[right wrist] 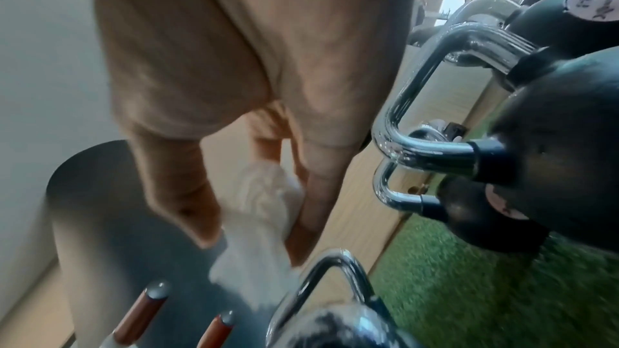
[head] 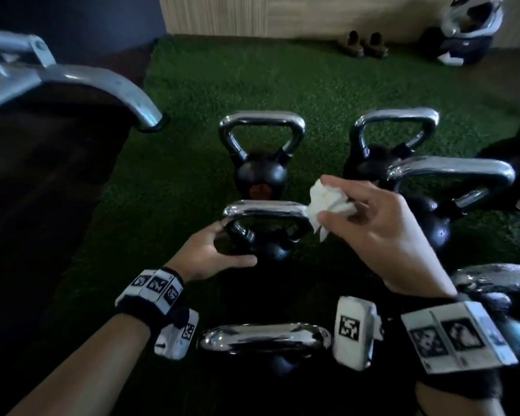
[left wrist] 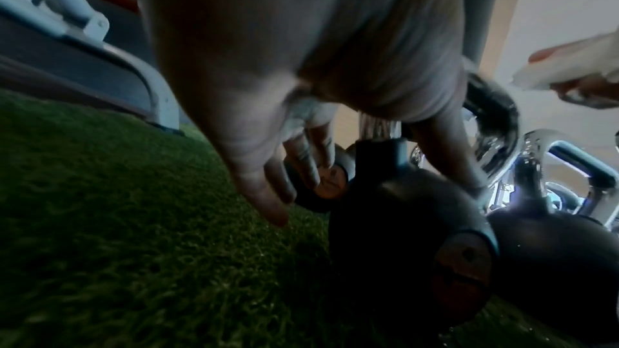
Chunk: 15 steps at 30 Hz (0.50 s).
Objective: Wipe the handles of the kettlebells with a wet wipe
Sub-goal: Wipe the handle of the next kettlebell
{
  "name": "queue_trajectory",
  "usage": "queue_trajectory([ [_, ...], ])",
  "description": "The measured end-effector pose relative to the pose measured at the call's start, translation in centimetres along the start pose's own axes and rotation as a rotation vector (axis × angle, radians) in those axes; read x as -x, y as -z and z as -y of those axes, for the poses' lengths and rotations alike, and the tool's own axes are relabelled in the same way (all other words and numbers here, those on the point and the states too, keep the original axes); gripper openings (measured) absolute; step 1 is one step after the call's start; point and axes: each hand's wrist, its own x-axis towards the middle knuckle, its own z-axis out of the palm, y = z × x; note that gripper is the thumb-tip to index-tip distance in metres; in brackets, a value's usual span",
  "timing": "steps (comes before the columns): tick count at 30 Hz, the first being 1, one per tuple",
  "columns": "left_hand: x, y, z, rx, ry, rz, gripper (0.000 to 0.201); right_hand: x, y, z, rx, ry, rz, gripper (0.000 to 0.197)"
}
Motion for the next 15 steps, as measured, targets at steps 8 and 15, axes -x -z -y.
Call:
queue_trajectory([
  [8,-2.7,-2.5,-0.9,0.125,-0.018,0.014,0.086,-3.1,-1.2,0.4,0.19,0.164,0.025,0.035],
  [15,-2.6,-2.6,-1.2,0.147,0.006,0.046,0.089,-4.8,-4.4,-0.3,0.319,0.316,0.087,0.021],
])
